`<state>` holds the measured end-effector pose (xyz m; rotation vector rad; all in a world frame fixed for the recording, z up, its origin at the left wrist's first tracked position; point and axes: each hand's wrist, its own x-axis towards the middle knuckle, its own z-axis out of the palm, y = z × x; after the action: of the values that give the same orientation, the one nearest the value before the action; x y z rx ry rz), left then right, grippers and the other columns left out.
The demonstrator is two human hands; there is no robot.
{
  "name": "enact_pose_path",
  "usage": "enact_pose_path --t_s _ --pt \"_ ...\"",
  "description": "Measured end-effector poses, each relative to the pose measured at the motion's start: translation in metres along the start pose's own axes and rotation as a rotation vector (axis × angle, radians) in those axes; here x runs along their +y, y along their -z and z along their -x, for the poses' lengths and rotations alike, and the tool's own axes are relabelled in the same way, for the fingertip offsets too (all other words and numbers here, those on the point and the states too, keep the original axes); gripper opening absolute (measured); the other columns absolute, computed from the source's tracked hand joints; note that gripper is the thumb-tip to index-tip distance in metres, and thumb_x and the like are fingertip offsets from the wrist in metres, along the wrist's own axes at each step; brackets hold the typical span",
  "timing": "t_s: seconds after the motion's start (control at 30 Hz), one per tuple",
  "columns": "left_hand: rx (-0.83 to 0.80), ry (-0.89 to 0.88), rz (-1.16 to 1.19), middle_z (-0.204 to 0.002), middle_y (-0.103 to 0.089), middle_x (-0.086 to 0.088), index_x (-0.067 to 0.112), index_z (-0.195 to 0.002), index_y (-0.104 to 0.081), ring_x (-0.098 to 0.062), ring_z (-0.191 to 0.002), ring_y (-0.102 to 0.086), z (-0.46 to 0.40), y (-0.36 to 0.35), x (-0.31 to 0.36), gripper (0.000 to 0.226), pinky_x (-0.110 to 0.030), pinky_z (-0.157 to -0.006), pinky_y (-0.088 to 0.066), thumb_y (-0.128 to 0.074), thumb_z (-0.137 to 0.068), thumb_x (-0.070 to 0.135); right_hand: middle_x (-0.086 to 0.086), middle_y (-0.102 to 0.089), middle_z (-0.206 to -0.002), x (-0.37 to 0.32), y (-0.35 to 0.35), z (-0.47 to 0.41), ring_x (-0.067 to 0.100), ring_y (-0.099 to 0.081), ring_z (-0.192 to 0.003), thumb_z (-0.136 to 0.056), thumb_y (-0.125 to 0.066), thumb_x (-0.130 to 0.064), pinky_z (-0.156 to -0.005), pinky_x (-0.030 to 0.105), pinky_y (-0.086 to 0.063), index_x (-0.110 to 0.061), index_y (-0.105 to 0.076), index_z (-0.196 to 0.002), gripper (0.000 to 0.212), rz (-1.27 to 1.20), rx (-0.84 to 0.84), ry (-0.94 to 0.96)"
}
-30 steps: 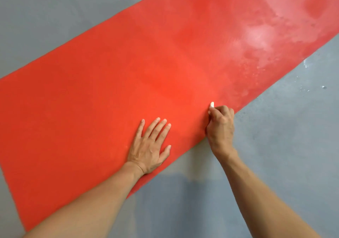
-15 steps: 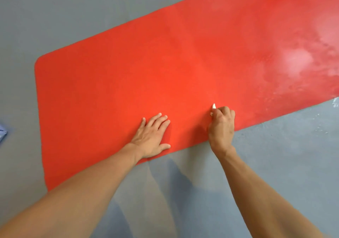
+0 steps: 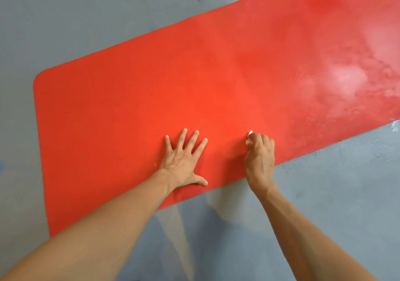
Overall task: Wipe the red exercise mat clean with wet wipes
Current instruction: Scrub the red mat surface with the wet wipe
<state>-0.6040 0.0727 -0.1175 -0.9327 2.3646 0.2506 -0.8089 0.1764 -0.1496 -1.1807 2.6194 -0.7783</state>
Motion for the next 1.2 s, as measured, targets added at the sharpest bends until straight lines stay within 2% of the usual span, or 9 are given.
enact_pose_path --t_s 0.2,0.37,0.6,0.67,0.73,0.87,0.97,1.07,1.2 --pt "-0.004 -0.037 0.090 -0.172 0.024 0.000 0.033 -0.164 0.016 -0.037 -0.157 0.024 -0.001 -0.003 -0.005 0.133 -0.078 -0.118 -0.005 -0.055 -0.070 0.095 0.001 -0.057 -0.089 -0.056 -0.011 0.095 0.023 -0.048 -0.083 -0.096 -0.054 -0.011 -0.068 0.029 -0.042 -0.006 -0.070 -0.107 0.020 -0.050 -0.198 0.192" --pt "-0.042 -0.072 0.083 -0.172 0.022 -0.003 0.029 -0.164 0.014 -0.041 -0.157 0.021 0.000 0.007 -0.006 0.135 -0.083 -0.114 -0.008 -0.057 -0.070 0.094 -0.003 -0.055 -0.089 -0.045 0.003 0.063 0.024 -0.052 -0.085 -0.101 -0.063 -0.016 -0.061 0.040 -0.051 -0.015 -0.070 -0.098 0.007 0.069 -0.363 0.350" --pt "0.039 -0.113 0.031 -0.174 0.014 -0.005 0.028 -0.165 0.011 -0.042 -0.158 0.012 -0.003 -0.004 -0.012 0.129 -0.082 -0.113 -0.007 -0.042 -0.072 0.100 0.001 -0.054 -0.086 -0.030 0.004 0.011 0.034 -0.057 -0.090 -0.102 -0.058 -0.010 -0.074 0.034 -0.040 -0.005 -0.075 -0.090 0.021 0.017 0.012 -0.297" --pt "0.159 -0.118 0.069 -0.175 0.003 -0.003 0.033 -0.166 -0.001 -0.039 -0.159 0.001 -0.004 -0.012 -0.017 0.105 -0.078 -0.115 -0.009 -0.028 -0.084 0.092 0.001 -0.057 -0.088 -0.057 -0.008 0.030 0.030 -0.055 -0.090 -0.099 -0.060 -0.005 -0.076 0.032 -0.040 -0.006 -0.075 -0.098 0.015 -0.026 0.037 -0.217" --pt "0.307 -0.106 0.124 -0.173 -0.021 0.001 0.037 -0.163 -0.025 -0.034 -0.156 -0.020 -0.005 -0.017 -0.023 0.074 -0.072 -0.113 -0.023 -0.024 -0.096 0.068 0.001 -0.061 -0.096 -0.080 -0.020 0.058 0.023 -0.052 -0.091 -0.094 -0.056 -0.003 -0.074 0.028 -0.044 -0.008 -0.073 -0.108 0.023 -0.063 -0.124 0.053" --pt "0.503 -0.124 0.080 -0.153 -0.054 0.000 0.034 -0.144 -0.058 -0.036 -0.135 -0.049 -0.017 -0.028 -0.023 0.055 -0.058 -0.100 -0.042 -0.039 -0.093 0.040 0.000 -0.062 -0.102 -0.061 -0.017 0.042 0.022 -0.053 -0.093 -0.099 -0.044 -0.014 -0.069 0.028 -0.048 -0.009 -0.070 -0.122 0.036 -0.010 -0.320 0.463" --pt "0.593 -0.081 0.120 -0.143 -0.061 -0.003 0.027 -0.139 -0.062 -0.037 -0.131 -0.053 -0.029 -0.036 -0.018 0.046 -0.052 -0.100 -0.046 -0.048 -0.095 0.035 0.005 -0.062 -0.100 -0.029 -0.010 -0.015 0.026 -0.052 -0.094 -0.097 -0.062 -0.003 -0.076 0.034 -0.047 -0.008 -0.073 -0.119 0.025 0.029 -0.130 0.257" --pt "0.616 0.108 0.212 -0.147 -0.057 -0.005 0.020 -0.146 -0.057 -0.033 -0.141 -0.048 -0.030 -0.041 -0.010 0.052 -0.051 -0.105 -0.045 -0.043 -0.100 0.040 0.009 -0.061 -0.098 -0.031 -0.018 -0.039 0.031 -0.050 -0.094 -0.098 -0.062 0.000 -0.078 0.041 -0.047 -0.005 -0.076 -0.108 0.018 0.006 0.008 -0.002" --pt "0.627 0.253 0.267 -0.157 -0.050 -0.004 0.021 -0.153 -0.051 -0.032 -0.151 -0.038 -0.027 -0.048 0.008 0.055 -0.049 -0.108 -0.037 -0.041 -0.102 0.040 0.004 -0.059 -0.103 -0.063 -0.034 0.007 0.024 -0.045 -0.090 -0.091 -0.049 0.008 -0.079 0.035 -0.048 -0.006 -0.072 -0.116 0.036 -0.010 -0.167 0.304"
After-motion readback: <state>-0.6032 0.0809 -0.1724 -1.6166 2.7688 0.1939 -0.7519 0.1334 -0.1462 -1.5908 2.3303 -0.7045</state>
